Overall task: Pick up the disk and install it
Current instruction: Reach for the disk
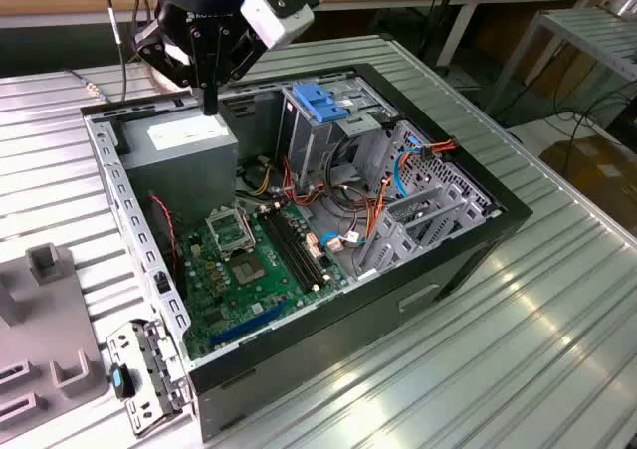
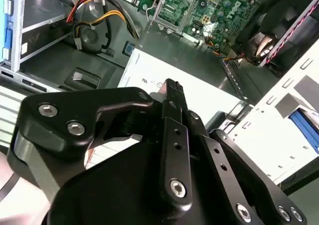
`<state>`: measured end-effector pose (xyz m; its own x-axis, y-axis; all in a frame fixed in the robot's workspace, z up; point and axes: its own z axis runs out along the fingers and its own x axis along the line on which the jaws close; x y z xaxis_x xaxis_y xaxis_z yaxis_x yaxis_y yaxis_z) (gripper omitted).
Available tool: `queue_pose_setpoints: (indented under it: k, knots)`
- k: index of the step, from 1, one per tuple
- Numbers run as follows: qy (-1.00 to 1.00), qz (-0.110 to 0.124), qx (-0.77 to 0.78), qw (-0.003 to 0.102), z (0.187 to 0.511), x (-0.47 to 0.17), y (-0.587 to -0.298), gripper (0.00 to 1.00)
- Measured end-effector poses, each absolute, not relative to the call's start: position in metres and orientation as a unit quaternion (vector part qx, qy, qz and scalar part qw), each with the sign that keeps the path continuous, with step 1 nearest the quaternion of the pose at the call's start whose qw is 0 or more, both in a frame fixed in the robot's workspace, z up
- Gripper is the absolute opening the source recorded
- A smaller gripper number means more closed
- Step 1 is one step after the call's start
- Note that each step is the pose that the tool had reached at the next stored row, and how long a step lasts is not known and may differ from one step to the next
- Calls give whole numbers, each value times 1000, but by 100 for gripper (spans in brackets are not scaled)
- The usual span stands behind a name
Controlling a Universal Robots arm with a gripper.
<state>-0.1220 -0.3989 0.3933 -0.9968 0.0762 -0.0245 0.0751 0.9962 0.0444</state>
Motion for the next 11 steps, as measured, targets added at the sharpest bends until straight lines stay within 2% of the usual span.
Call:
queue_pose_setpoints:
  k: [11]
  knots:
    - [999, 22, 38, 13, 393, -128, -399, 11]
